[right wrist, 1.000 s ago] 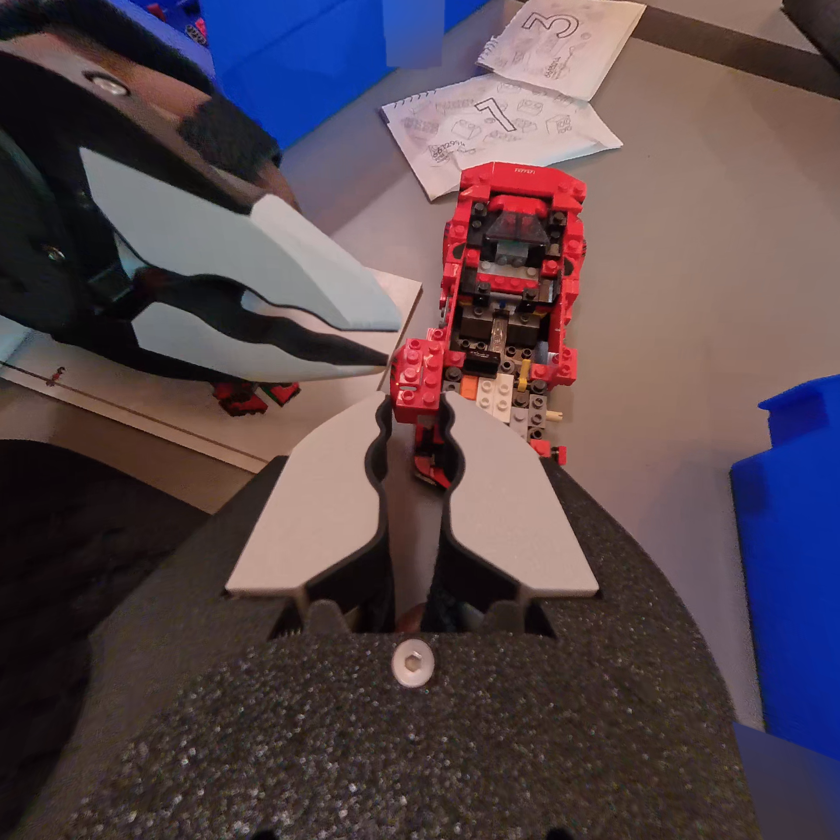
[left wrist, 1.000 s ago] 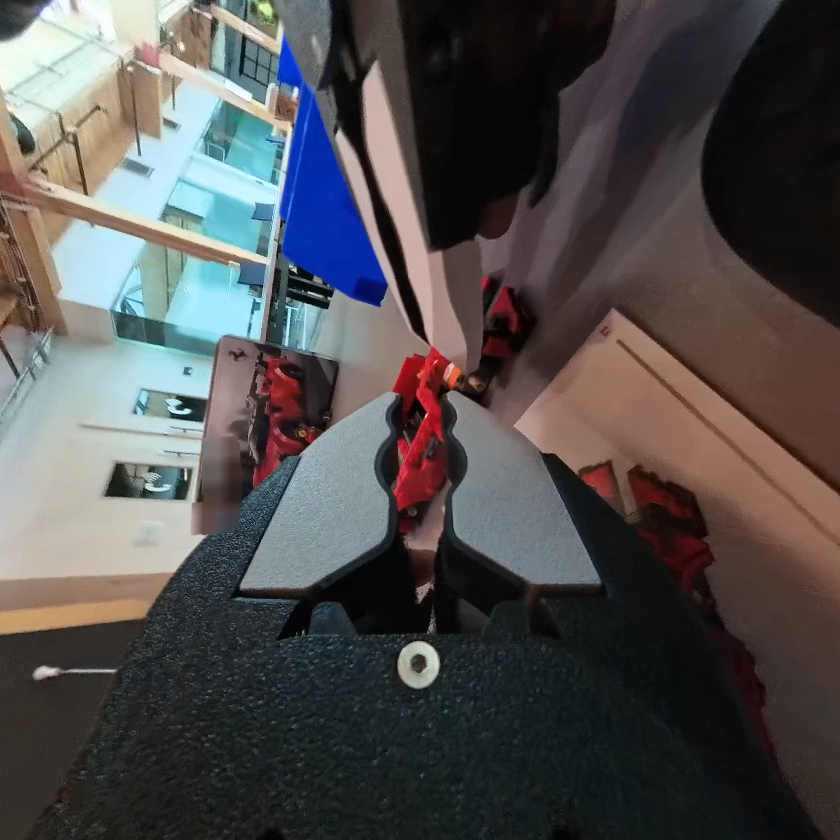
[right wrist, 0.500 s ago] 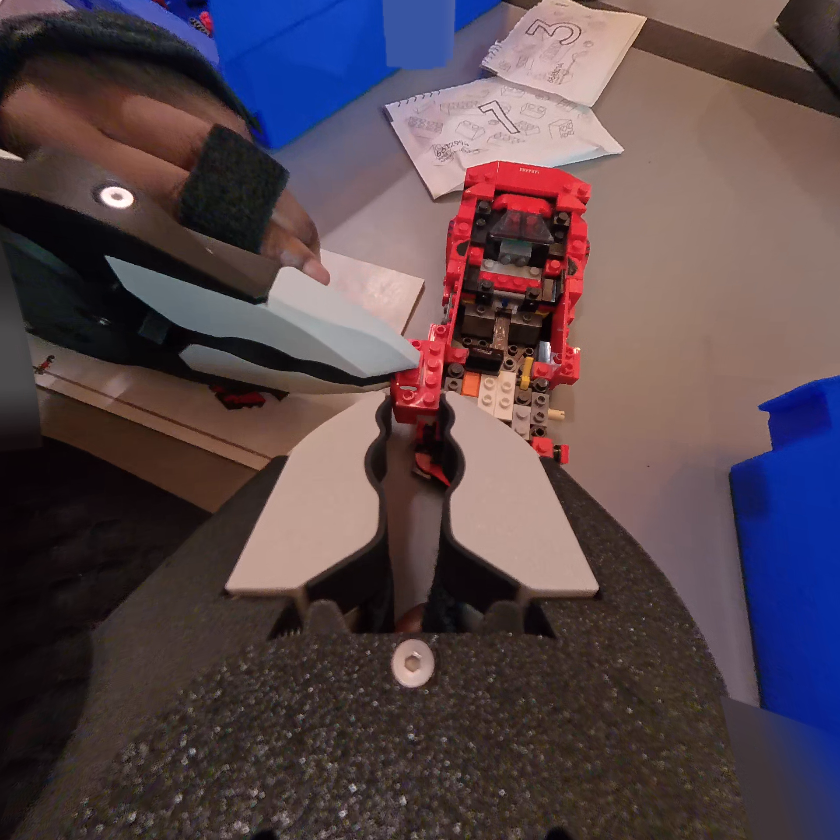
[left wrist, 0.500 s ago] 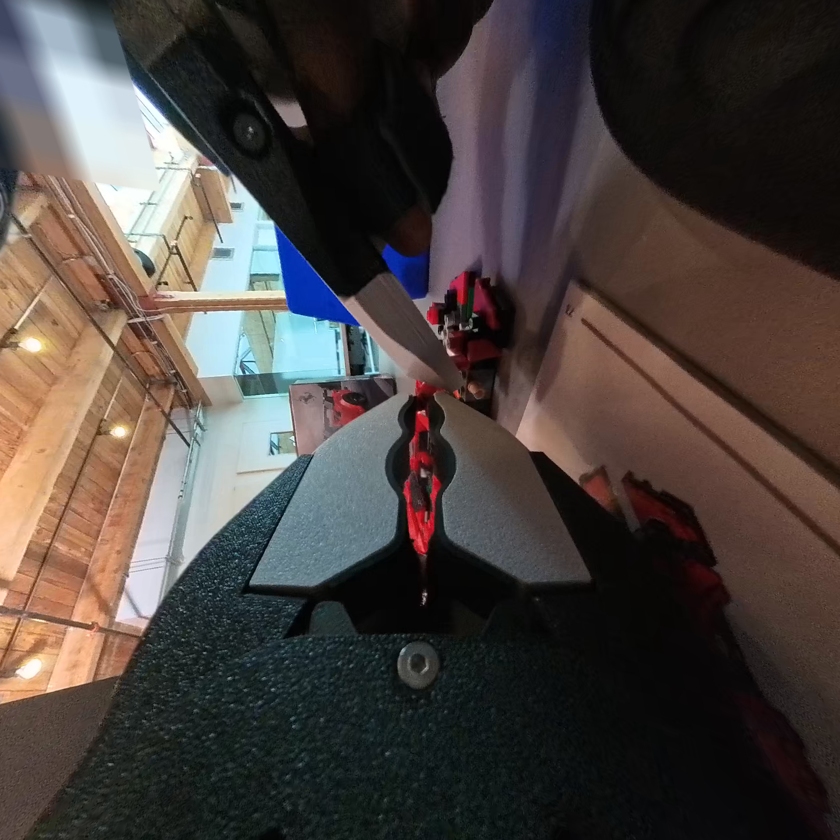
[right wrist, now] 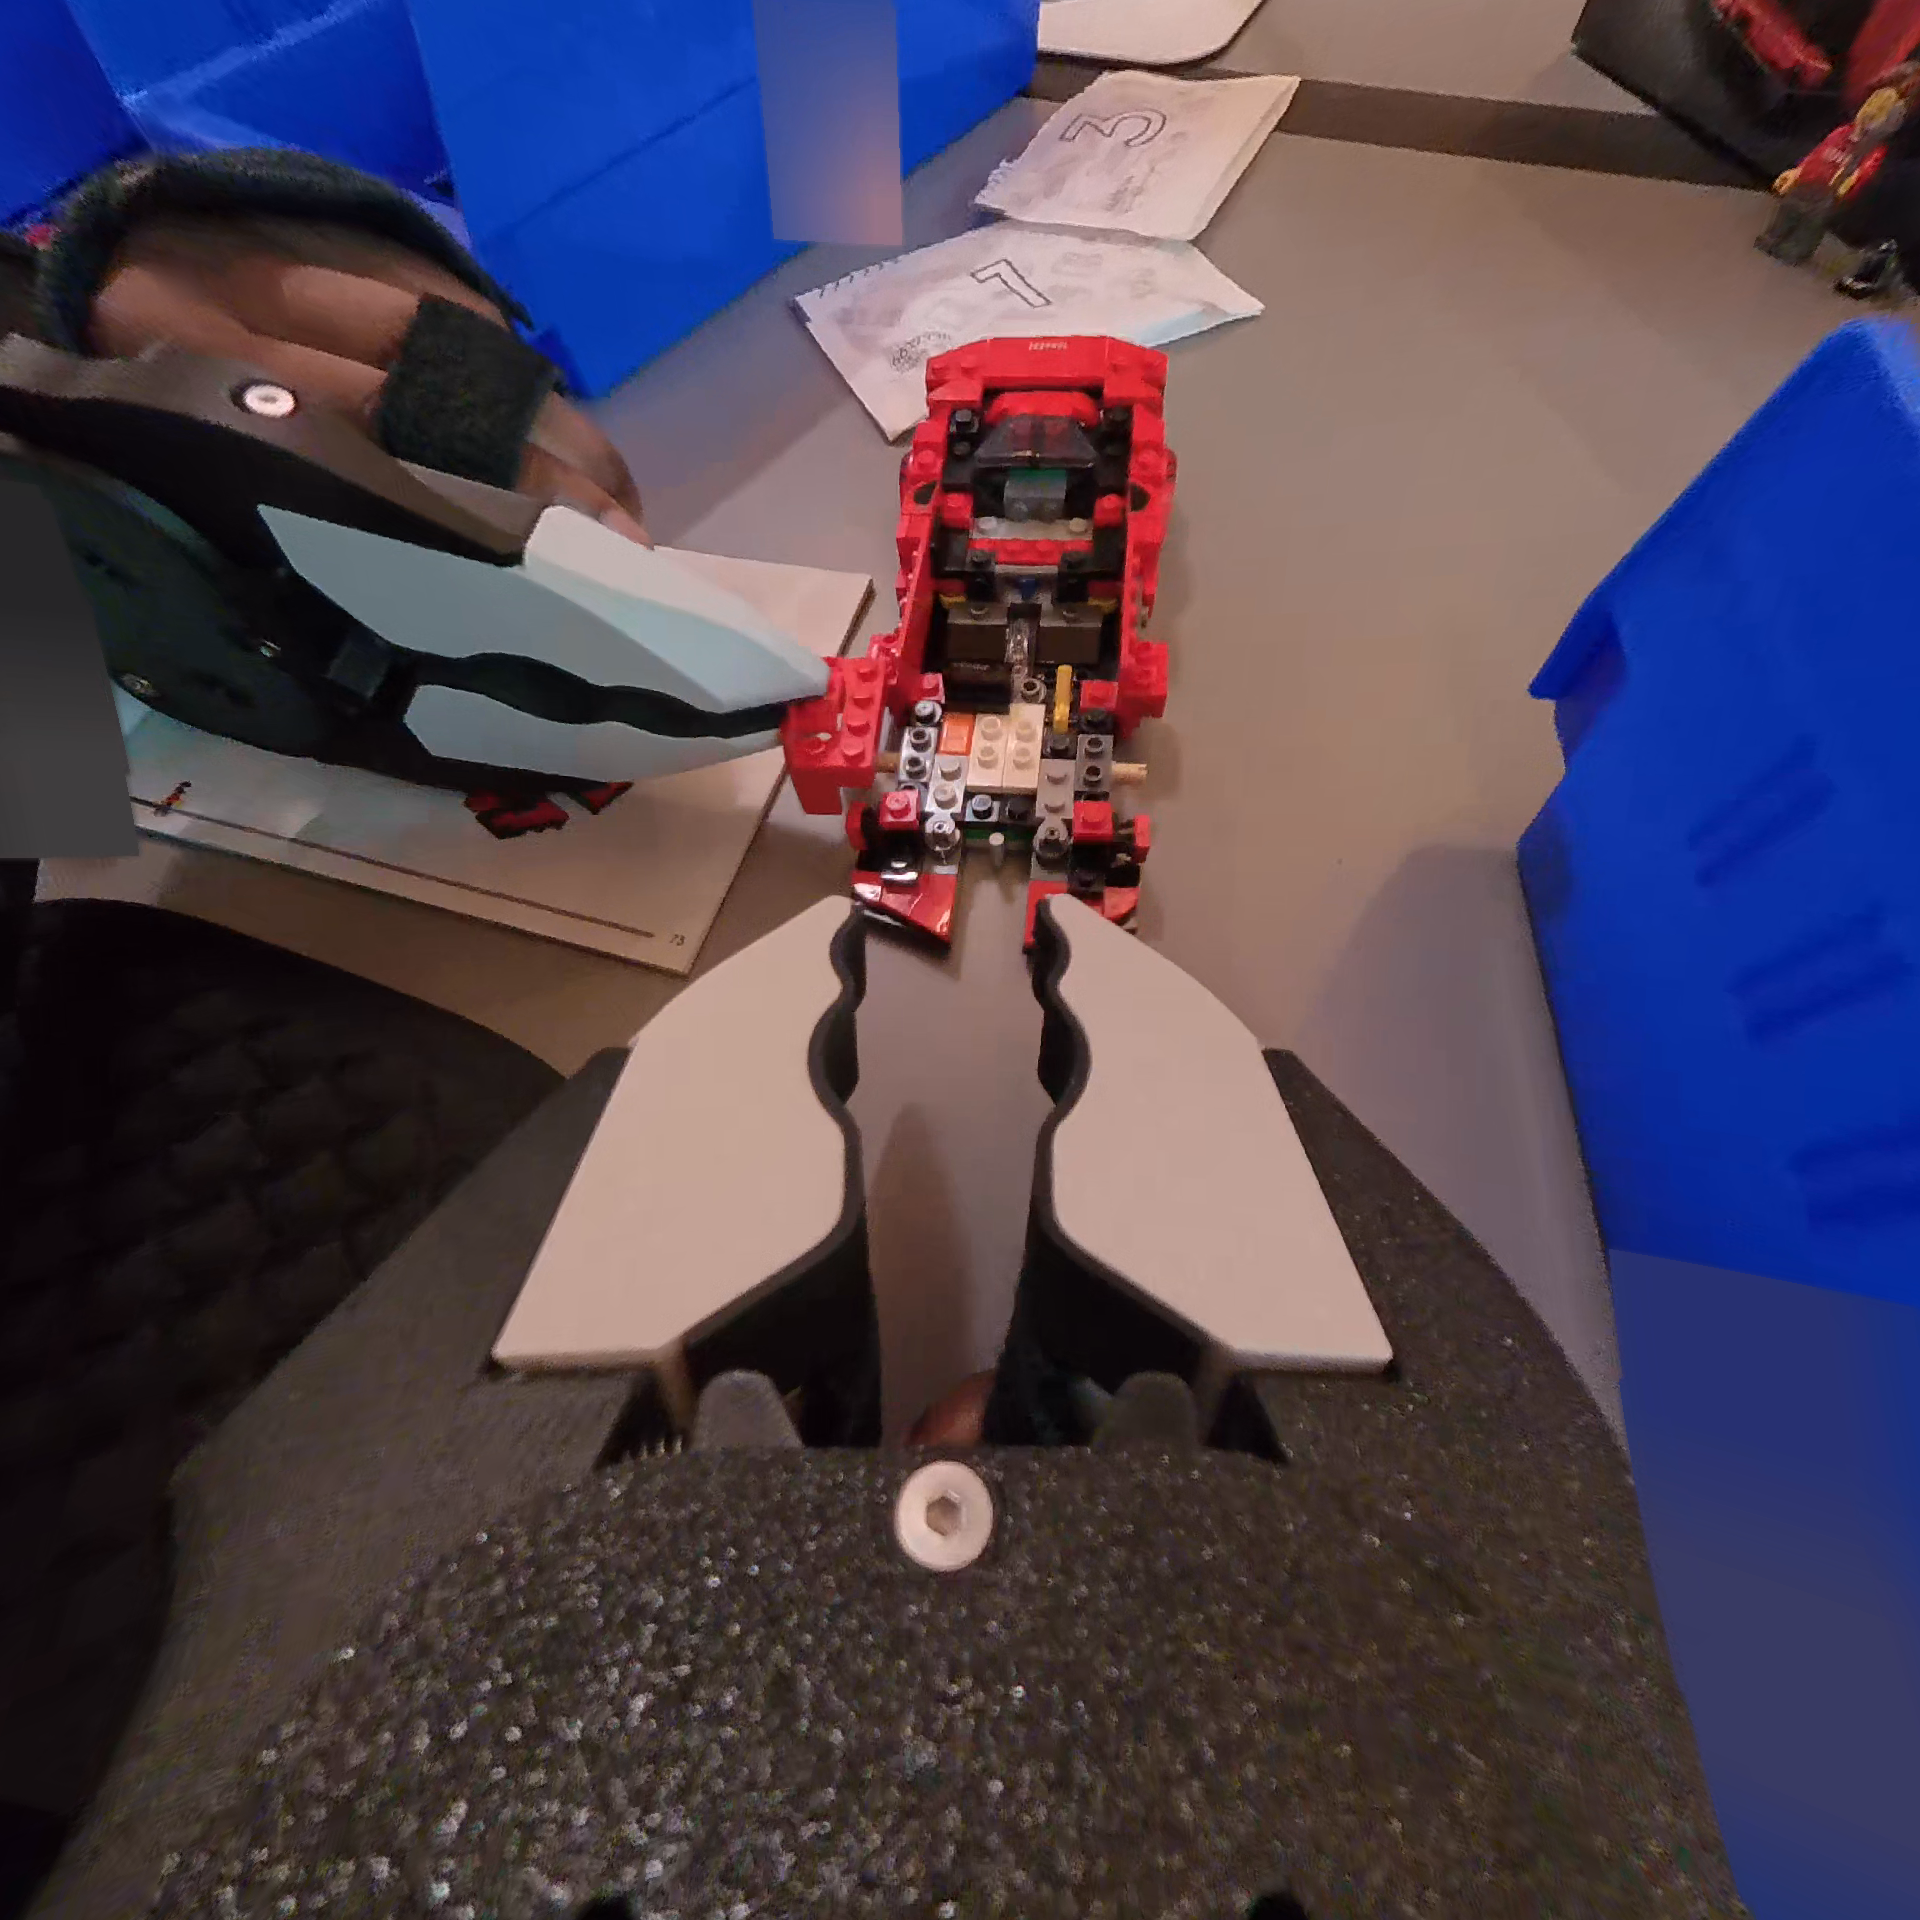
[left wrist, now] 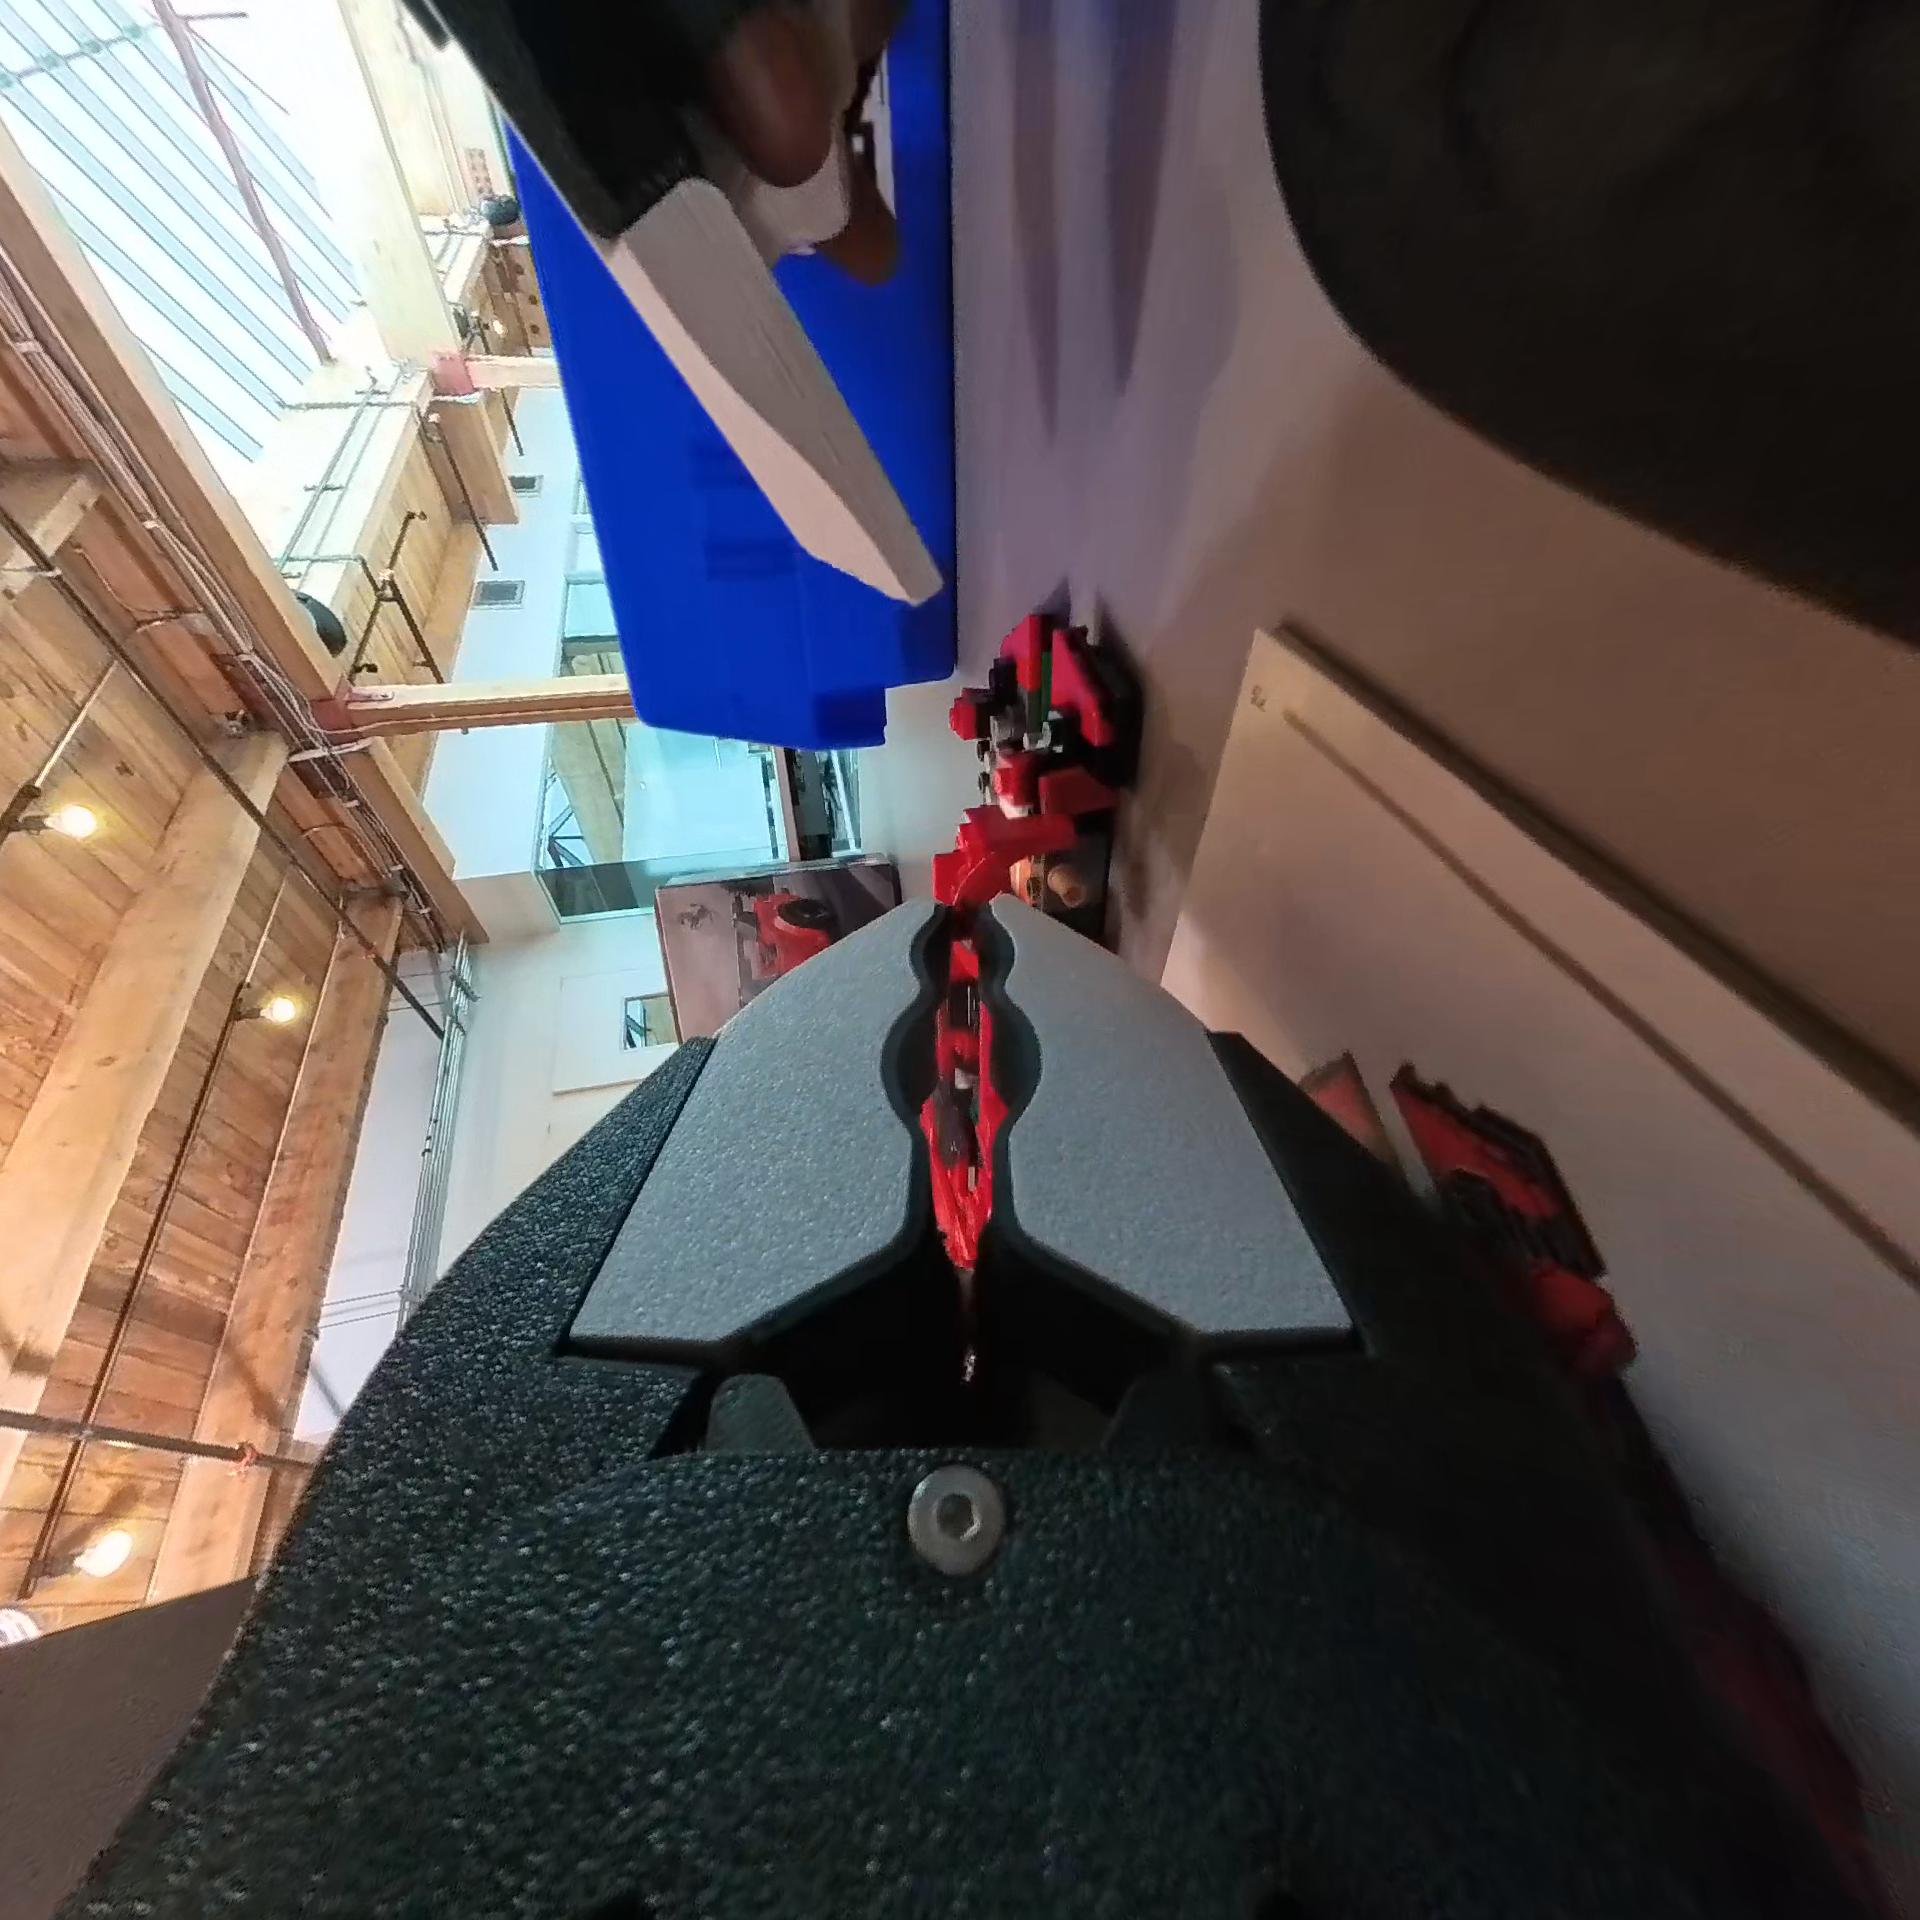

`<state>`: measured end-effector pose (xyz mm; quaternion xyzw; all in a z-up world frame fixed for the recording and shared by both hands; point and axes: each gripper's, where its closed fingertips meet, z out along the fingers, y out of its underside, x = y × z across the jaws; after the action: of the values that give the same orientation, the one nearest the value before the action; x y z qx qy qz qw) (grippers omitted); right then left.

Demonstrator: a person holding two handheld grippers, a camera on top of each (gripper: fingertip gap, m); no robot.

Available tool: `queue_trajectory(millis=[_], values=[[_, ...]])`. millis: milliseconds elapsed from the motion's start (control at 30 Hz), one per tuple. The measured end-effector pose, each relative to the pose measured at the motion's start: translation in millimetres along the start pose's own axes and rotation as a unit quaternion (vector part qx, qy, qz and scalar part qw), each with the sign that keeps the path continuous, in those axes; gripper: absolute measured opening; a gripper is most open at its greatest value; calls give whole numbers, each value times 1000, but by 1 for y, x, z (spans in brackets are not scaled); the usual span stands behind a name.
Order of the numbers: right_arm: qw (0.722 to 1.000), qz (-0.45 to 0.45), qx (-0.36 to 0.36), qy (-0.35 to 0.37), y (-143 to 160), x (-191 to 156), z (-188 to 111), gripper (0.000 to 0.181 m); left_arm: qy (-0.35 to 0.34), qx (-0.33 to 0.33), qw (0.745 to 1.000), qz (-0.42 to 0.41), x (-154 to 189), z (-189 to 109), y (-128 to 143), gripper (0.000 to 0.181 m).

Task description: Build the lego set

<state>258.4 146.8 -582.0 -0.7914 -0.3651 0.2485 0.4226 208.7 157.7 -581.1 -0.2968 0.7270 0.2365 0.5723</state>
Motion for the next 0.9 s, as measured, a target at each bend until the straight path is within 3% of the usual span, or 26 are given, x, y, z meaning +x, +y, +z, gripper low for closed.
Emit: queue_trajectory(millis=[367, 600, 900], values=[[999, -16, -27, -16, 8, -5, 10, 31, -2, -6, 1000, 13, -1, 4, 1, 3], [996, -36, -75, -26, 15, 1, 17, 40, 0, -9, 1000, 28, 0, 5, 3, 3], [994, -57, -94, -25, 15, 4, 21, 37, 1, -20, 999, 47, 2, 8, 5, 3]])
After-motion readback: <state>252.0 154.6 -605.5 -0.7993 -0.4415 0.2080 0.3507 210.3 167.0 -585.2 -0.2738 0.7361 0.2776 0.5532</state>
